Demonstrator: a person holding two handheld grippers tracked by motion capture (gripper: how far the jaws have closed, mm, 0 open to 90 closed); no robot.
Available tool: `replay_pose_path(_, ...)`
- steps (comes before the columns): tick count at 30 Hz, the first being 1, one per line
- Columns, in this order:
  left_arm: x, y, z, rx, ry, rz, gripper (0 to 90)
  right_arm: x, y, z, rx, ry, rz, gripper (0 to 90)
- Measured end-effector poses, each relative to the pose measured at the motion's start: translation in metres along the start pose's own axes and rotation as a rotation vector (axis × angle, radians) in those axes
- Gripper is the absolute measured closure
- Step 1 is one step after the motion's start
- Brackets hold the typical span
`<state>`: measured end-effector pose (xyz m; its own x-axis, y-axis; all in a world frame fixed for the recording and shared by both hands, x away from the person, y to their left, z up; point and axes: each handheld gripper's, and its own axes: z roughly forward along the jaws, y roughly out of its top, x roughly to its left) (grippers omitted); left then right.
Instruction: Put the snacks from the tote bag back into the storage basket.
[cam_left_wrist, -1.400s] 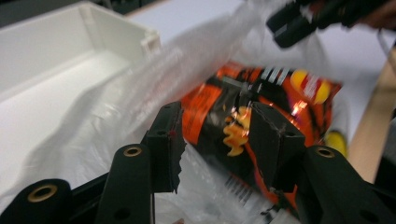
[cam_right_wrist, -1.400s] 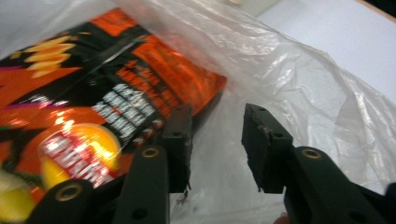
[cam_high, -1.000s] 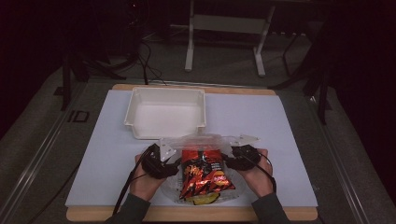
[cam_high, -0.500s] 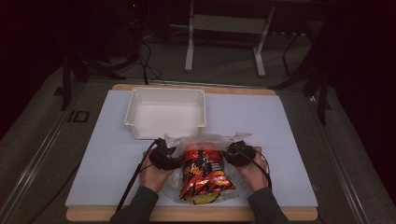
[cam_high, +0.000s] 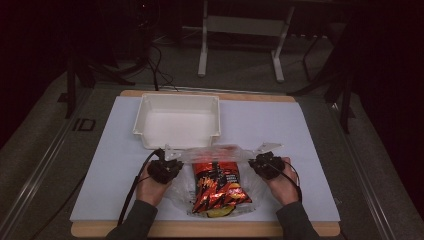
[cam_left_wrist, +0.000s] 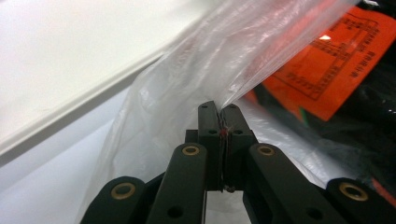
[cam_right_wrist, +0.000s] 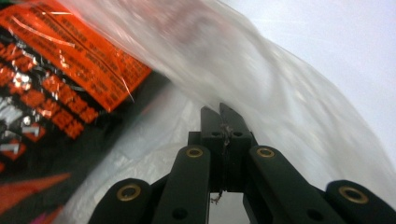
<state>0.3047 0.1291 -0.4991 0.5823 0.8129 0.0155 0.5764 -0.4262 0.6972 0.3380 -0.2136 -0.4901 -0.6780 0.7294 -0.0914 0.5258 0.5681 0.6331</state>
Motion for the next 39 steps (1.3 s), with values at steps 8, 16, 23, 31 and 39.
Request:
replay_pose_path(8, 0.016, -0.004, -0.002, -0.021, 0.059, -0.048, 88.8, -0.010, -0.010, -0.008, 0.003, 0.026, 0.018, 90.0)
replay_pose_path(16, 0.020, -0.005, 0.006, -0.013, 0.118, -0.074, 86.1, -0.013, -0.015, -0.006, 0.002, 0.063, 0.026, 89.9)
replay_pose_path(23, 0.018, -0.007, -0.001, -0.060, 0.045, -0.078, 73.1, -0.013, -0.016, -0.011, -0.028, 0.097, 0.020, 82.0)
replay_pose_path(31, 0.013, -0.006, -0.018, -0.159, -0.028, -0.073, 58.8, -0.005, -0.010, -0.023, -0.077, 0.112, -0.020, 66.7)
replay_pose_path(39, 0.011, -0.006, -0.030, -0.217, -0.089, -0.078, 54.2, -0.001, -0.004, -0.038, -0.157, 0.131, -0.025, 56.2)
